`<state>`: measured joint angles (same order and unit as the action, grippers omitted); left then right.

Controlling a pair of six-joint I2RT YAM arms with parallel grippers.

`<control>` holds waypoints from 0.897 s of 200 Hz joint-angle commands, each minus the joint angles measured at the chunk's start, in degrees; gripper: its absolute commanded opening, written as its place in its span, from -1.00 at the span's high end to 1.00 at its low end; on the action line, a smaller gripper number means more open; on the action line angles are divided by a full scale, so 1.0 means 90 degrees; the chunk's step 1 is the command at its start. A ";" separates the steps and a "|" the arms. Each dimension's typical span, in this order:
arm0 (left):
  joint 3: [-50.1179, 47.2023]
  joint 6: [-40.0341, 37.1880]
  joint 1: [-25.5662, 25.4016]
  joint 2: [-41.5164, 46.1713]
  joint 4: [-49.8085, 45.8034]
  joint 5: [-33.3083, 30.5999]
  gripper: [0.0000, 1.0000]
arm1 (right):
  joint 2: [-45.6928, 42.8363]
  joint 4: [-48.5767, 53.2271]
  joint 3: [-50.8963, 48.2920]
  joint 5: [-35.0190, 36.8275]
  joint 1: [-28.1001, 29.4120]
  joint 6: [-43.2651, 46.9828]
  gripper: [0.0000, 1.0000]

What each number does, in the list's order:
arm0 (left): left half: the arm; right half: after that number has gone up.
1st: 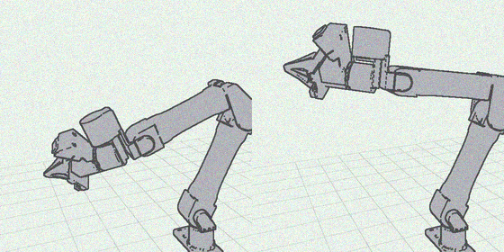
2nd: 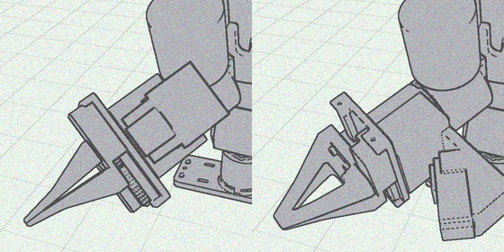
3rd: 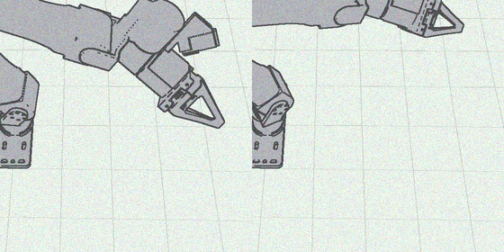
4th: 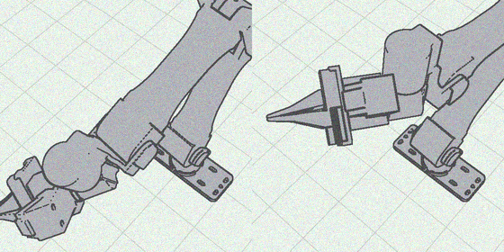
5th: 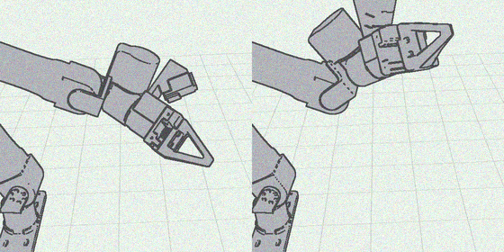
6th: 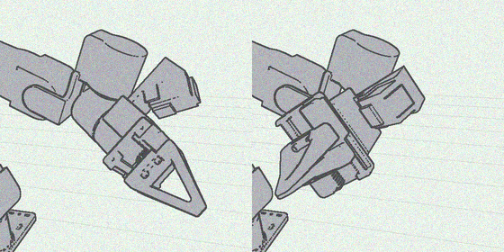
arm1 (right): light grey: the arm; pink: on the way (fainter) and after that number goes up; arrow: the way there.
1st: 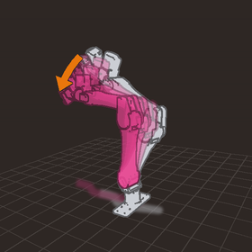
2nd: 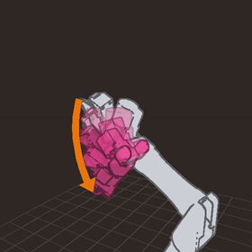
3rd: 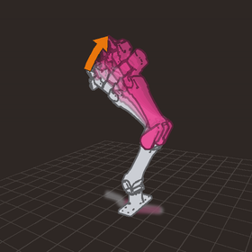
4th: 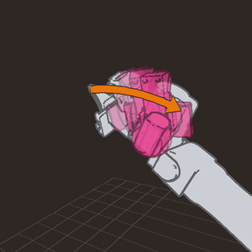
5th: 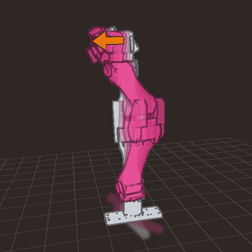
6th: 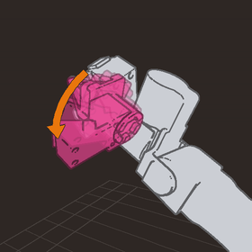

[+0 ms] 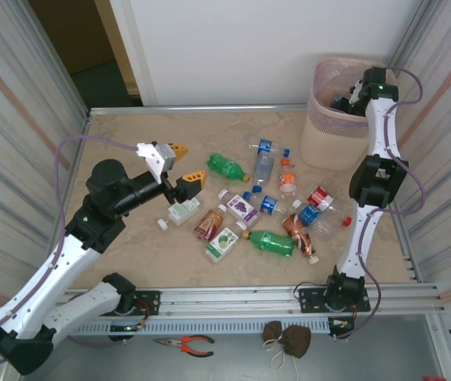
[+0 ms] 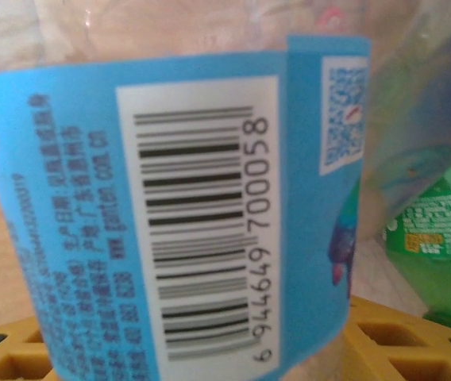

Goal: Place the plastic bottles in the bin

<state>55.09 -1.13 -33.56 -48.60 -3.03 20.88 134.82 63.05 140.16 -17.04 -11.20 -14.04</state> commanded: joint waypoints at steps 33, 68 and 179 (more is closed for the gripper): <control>0.0058 0.0232 0.0248 -0.0054 -0.0298 -0.0133 -0.56 | 0.0433 0.0103 0.0131 0.0165 0.0043 0.0154 -0.37; -0.0018 0.0269 0.0314 -0.0110 -0.0390 -0.0138 -0.56 | 0.0119 0.0081 0.0149 0.0242 0.0048 0.0149 -0.49; 0.0155 0.1161 0.1130 -0.0617 -0.1468 -0.0229 -0.50 | -0.1454 0.0065 0.0325 0.0484 0.0131 0.0154 -0.53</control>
<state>55.11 4.62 -25.65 -53.08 -12.60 18.81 127.66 63.46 141.03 -13.87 -10.94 -13.04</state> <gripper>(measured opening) 0.760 0.765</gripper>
